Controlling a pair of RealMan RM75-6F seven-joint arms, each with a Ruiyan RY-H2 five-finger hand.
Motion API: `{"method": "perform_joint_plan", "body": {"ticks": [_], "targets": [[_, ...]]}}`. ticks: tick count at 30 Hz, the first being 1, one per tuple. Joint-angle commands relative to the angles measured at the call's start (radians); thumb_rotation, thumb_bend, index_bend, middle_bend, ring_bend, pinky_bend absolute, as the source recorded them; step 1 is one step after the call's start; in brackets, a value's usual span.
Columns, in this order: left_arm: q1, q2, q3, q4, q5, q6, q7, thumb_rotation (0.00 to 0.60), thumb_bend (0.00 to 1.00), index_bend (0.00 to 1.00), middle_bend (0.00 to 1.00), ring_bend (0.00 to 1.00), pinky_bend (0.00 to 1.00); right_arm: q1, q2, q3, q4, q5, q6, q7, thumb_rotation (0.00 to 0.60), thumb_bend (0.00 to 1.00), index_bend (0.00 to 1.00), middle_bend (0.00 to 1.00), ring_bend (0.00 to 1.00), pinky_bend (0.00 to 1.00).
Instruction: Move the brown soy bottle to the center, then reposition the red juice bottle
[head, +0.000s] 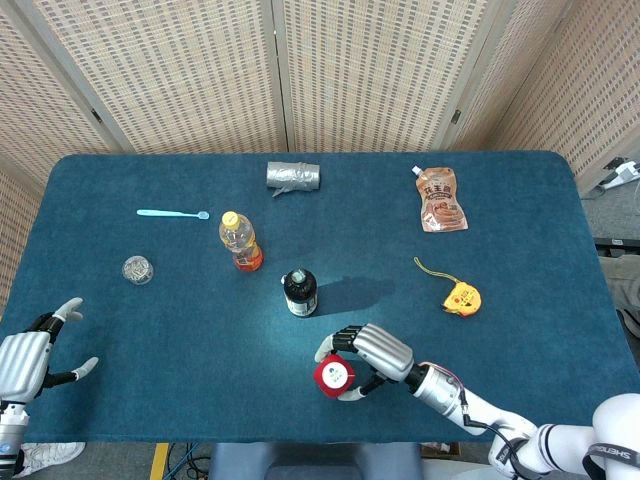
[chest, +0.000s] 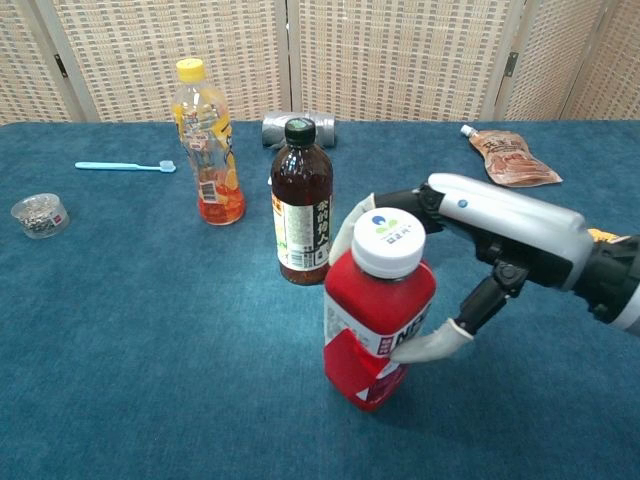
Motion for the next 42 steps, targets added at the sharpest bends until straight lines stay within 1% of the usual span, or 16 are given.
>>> {"method": "perform_joint_plan", "body": {"ticks": [1, 5, 9, 17, 23, 31, 42], "targets": [[0.000, -0.003, 0.001, 0.000, 0.001, -0.001, 0.006, 0.600, 0.14, 0.15, 0.31, 0.25, 0.46, -0.024, 0.037, -0.005, -0.026, 0.008, 0.025, -0.022, 0.600, 0.00, 0.40, 0.51, 0.42, 0.44], [-0.001, -0.007, 0.001, 0.000, 0.002, -0.002, 0.018, 0.600, 0.14, 0.15, 0.31, 0.25, 0.46, -0.045, 0.061, -0.005, -0.029, 0.019, 0.045, -0.016, 0.600, 0.00, 0.40, 0.51, 0.42, 0.44], [-0.001, -0.008, 0.001, 0.001, -0.003, -0.005, 0.021, 0.600, 0.14, 0.15, 0.31, 0.25, 0.46, -0.062, 0.063, 0.001, -0.003, 0.035, 0.057, 0.011, 0.600, 0.00, 0.40, 0.51, 0.42, 0.44], [0.002, -0.008, 0.004, 0.004, 0.002, -0.003, 0.018, 0.600, 0.14, 0.15, 0.31, 0.25, 0.46, -0.081, 0.032, 0.024, 0.080, 0.057, 0.075, 0.085, 0.600, 0.00, 0.40, 0.51, 0.42, 0.44], [0.003, -0.008, 0.005, 0.008, 0.003, -0.003, 0.016, 0.600, 0.14, 0.15, 0.31, 0.25, 0.46, -0.090, 0.017, 0.030, 0.124, 0.068, 0.070, 0.118, 0.600, 0.00, 0.40, 0.51, 0.42, 0.44], [0.002, -0.010, 0.005, 0.010, 0.001, -0.007, 0.019, 0.600, 0.14, 0.15, 0.31, 0.25, 0.46, -0.099, 0.000, 0.030, 0.162, 0.071, 0.063, 0.151, 0.600, 0.00, 0.40, 0.51, 0.42, 0.44], [0.002, -0.008, 0.006, 0.008, 0.002, -0.008, 0.020, 0.600, 0.14, 0.15, 0.31, 0.25, 0.46, -0.109, -0.011, 0.026, 0.182, 0.068, 0.059, 0.170, 0.600, 0.00, 0.40, 0.51, 0.42, 0.44]]}}
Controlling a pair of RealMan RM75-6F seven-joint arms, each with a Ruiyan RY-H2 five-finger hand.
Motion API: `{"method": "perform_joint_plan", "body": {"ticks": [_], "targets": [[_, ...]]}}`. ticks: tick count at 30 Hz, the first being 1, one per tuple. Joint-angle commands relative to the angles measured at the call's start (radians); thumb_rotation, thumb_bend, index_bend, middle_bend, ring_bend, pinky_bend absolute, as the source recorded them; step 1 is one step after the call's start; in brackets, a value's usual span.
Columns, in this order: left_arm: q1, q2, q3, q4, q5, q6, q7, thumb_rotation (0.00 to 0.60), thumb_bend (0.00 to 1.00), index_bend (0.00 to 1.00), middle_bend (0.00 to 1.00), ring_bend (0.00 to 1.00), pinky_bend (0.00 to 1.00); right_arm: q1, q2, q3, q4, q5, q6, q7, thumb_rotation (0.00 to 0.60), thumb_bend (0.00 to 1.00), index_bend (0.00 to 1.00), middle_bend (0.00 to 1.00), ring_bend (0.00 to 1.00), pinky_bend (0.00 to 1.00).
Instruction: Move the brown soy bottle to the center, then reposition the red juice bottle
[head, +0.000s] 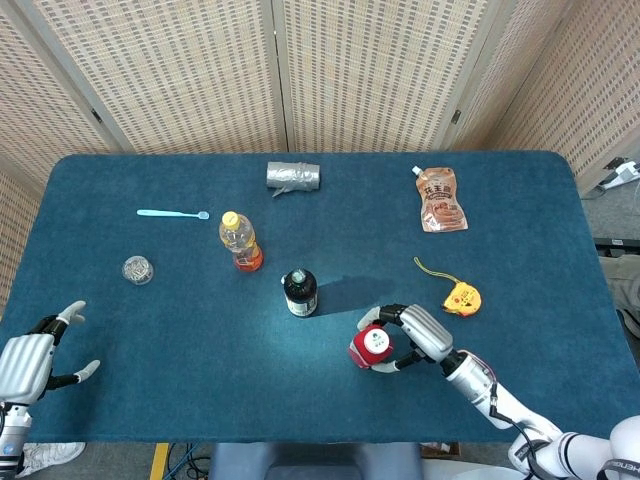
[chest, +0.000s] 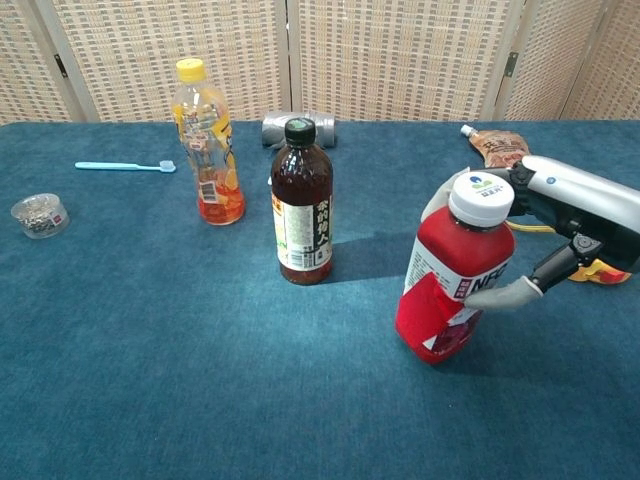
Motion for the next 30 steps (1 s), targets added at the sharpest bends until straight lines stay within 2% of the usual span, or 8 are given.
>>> {"method": "perform_joint_plan", "body": {"ticks": [1, 24, 30], "targets": [[0.000, 0.000, 0.000, 0.000, 0.000, 0.000, 0.000, 0.600, 0.14, 0.15, 0.31, 0.25, 0.46, -0.003, -0.002, 0.000, 0.005, 0.001, 0.000, 0.004, 0.600, 0.00, 0.40, 0.51, 0.42, 0.44], [0.000, 0.001, 0.001, -0.001, -0.005, -0.008, 0.000, 0.600, 0.14, 0.15, 0.31, 0.25, 0.46, 0.004, -0.027, 0.012, 0.047, 0.004, -0.024, 0.027, 0.600, 0.00, 0.40, 0.50, 0.42, 0.44], [0.000, 0.001, 0.002, -0.002, -0.003, -0.007, 0.001, 0.600, 0.14, 0.15, 0.31, 0.25, 0.46, 0.005, -0.022, 0.004, 0.054, -0.003, -0.030, 0.027, 0.600, 0.00, 0.37, 0.41, 0.40, 0.44]]}}
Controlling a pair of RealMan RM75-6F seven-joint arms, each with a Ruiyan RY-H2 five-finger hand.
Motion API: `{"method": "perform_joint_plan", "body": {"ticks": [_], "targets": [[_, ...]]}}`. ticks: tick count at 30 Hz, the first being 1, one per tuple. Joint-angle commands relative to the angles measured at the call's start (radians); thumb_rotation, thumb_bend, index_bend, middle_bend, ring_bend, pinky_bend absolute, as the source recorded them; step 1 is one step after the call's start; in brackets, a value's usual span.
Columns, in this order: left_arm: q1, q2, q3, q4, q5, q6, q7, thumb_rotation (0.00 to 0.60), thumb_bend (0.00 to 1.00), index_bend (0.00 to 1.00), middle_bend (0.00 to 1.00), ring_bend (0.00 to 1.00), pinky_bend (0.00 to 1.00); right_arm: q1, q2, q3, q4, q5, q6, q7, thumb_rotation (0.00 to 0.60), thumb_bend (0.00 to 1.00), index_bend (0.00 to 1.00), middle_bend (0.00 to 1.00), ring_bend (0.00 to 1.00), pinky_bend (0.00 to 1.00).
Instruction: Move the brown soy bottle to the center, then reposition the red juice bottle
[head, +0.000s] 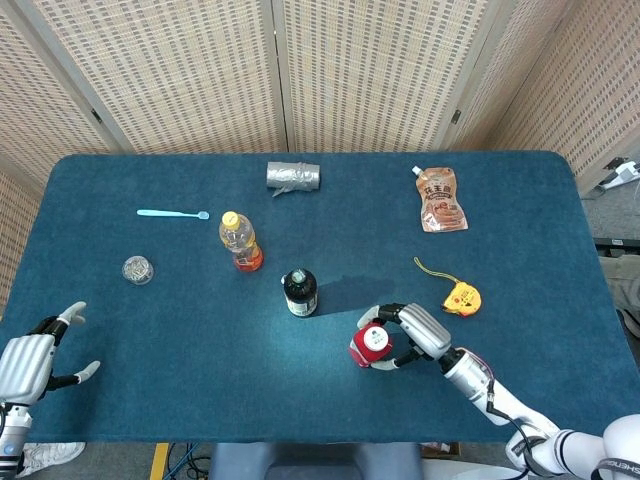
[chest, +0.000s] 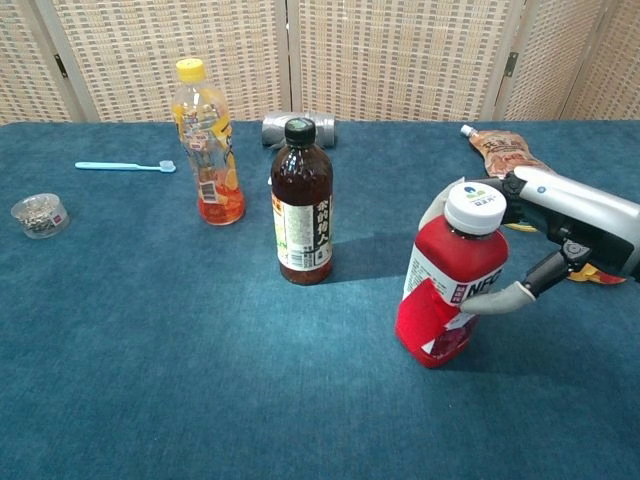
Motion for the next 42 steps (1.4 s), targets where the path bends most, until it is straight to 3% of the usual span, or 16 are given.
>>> {"method": "perform_joint_plan", "body": {"ticks": [1, 8, 14, 18, 32, 42], "targets": [[-0.001, 0.000, 0.000, 0.000, 0.000, -0.001, 0.001, 0.600, 0.14, 0.15, 0.31, 0.25, 0.46, 0.002, 0.006, -0.003, -0.001, -0.003, -0.005, -0.003, 0.600, 0.00, 0.34, 0.38, 0.38, 0.44], [-0.001, -0.002, 0.000, 0.002, -0.003, -0.004, 0.003, 0.600, 0.14, 0.15, 0.31, 0.25, 0.46, 0.003, 0.021, -0.007, -0.011, -0.004, -0.010, -0.015, 0.600, 0.00, 0.14, 0.25, 0.26, 0.44], [-0.001, -0.002, -0.001, 0.002, -0.003, -0.002, 0.004, 0.600, 0.14, 0.15, 0.31, 0.25, 0.46, -0.001, 0.053, -0.007, -0.044, -0.009, -0.002, -0.062, 0.600, 0.00, 0.06, 0.18, 0.21, 0.43], [-0.001, -0.001, -0.001, 0.000, 0.000, 0.001, 0.006, 0.600, 0.14, 0.15, 0.31, 0.25, 0.46, -0.008, 0.099, -0.003, -0.105, -0.011, 0.010, -0.143, 0.600, 0.00, 0.06, 0.18, 0.21, 0.42], [0.002, 0.008, 0.001, -0.023, 0.016, 0.017, 0.023, 0.600, 0.14, 0.15, 0.31, 0.25, 0.46, -0.128, 0.325, 0.039, -0.415, 0.130, 0.036, -0.722, 0.600, 0.00, 0.06, 0.21, 0.21, 0.42], [0.007, 0.023, 0.009, -0.049, 0.058, 0.044, 0.023, 0.600, 0.14, 0.15, 0.31, 0.25, 0.46, -0.276, 0.452, 0.045, -0.509, 0.226, 0.159, -0.871, 0.600, 0.00, 0.07, 0.22, 0.21, 0.42]]}}
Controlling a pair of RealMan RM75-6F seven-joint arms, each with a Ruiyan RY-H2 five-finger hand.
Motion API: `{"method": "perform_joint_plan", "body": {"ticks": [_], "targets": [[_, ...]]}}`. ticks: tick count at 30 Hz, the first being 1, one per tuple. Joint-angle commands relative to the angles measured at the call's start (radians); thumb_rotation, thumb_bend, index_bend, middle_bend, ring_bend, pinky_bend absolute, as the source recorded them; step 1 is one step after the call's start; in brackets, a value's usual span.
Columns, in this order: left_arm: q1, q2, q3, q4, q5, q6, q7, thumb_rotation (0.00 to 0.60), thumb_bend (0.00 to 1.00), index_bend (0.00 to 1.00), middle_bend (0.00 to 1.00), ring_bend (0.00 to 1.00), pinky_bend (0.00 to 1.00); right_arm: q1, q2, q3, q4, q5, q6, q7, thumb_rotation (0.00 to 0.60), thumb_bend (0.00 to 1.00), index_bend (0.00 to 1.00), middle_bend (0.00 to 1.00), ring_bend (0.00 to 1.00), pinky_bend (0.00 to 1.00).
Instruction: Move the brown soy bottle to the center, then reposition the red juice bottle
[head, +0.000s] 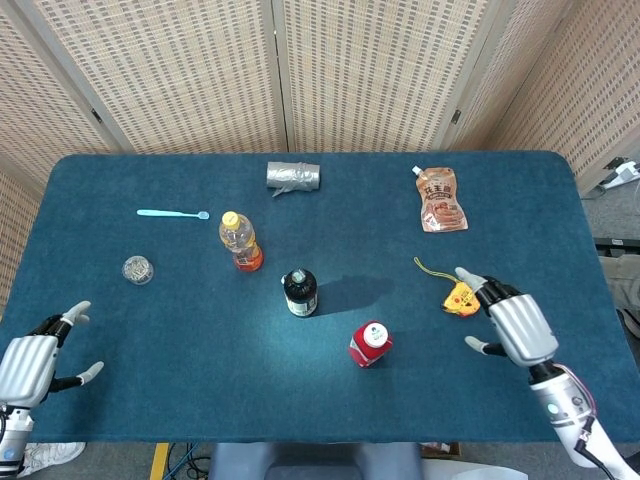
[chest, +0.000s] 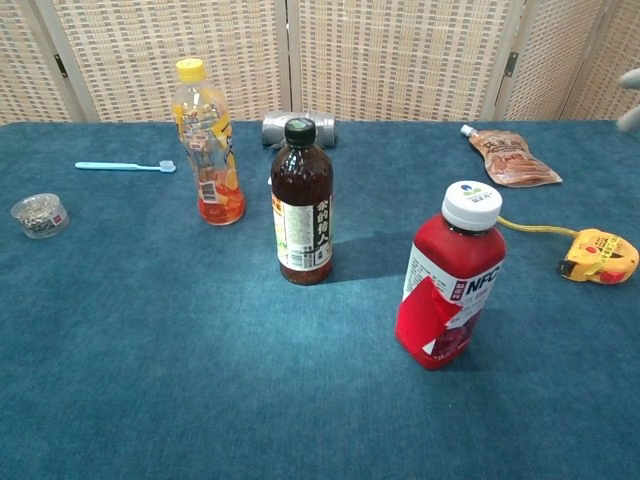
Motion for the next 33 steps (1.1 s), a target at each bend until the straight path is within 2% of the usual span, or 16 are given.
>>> {"method": "perform_joint_plan", "body": {"ticks": [1, 5, 10, 13, 20, 25, 33], "targets": [[0.000, 0.003, 0.001, 0.000, 0.010, 0.006, -0.009, 0.600, 0.14, 0.15, 0.31, 0.25, 0.46, -0.061, 0.034, 0.003, -0.031, 0.035, 0.056, -0.021, 0.600, 0.00, 0.08, 0.23, 0.21, 0.42], [0.002, 0.009, 0.001, 0.001, 0.017, 0.013, -0.023, 0.600, 0.14, 0.16, 0.31, 0.25, 0.46, -0.121, 0.059, -0.002, -0.034, 0.050, 0.102, -0.003, 0.600, 0.00, 0.08, 0.24, 0.21, 0.42], [0.006, 0.015, 0.007, -0.002, 0.034, 0.023, -0.023, 0.600, 0.14, 0.17, 0.31, 0.25, 0.46, -0.183, 0.048, 0.017, -0.024, 0.094, 0.160, -0.052, 0.600, 0.00, 0.09, 0.25, 0.21, 0.42], [0.009, 0.017, 0.010, -0.003, 0.042, 0.030, -0.024, 0.600, 0.14, 0.17, 0.31, 0.25, 0.46, -0.212, 0.030, 0.033, -0.007, 0.118, 0.180, -0.037, 0.600, 0.00, 0.11, 0.25, 0.21, 0.42], [0.016, 0.021, 0.016, 0.005, 0.045, 0.036, -0.033, 0.600, 0.14, 0.18, 0.31, 0.25, 0.46, -0.246, -0.004, 0.057, 0.065, 0.145, 0.170, 0.020, 0.600, 0.00, 0.12, 0.25, 0.21, 0.42], [0.015, 0.023, 0.017, 0.010, 0.049, 0.035, -0.033, 0.600, 0.14, 0.18, 0.31, 0.25, 0.46, -0.257, 0.003, 0.072, 0.071, 0.119, 0.186, 0.039, 0.600, 0.00, 0.12, 0.25, 0.21, 0.42], [0.009, 0.019, 0.013, 0.014, 0.047, 0.027, -0.033, 0.600, 0.14, 0.19, 0.31, 0.25, 0.46, -0.264, 0.009, 0.084, 0.084, 0.116, 0.152, 0.072, 0.600, 0.00, 0.12, 0.25, 0.21, 0.42]]}}
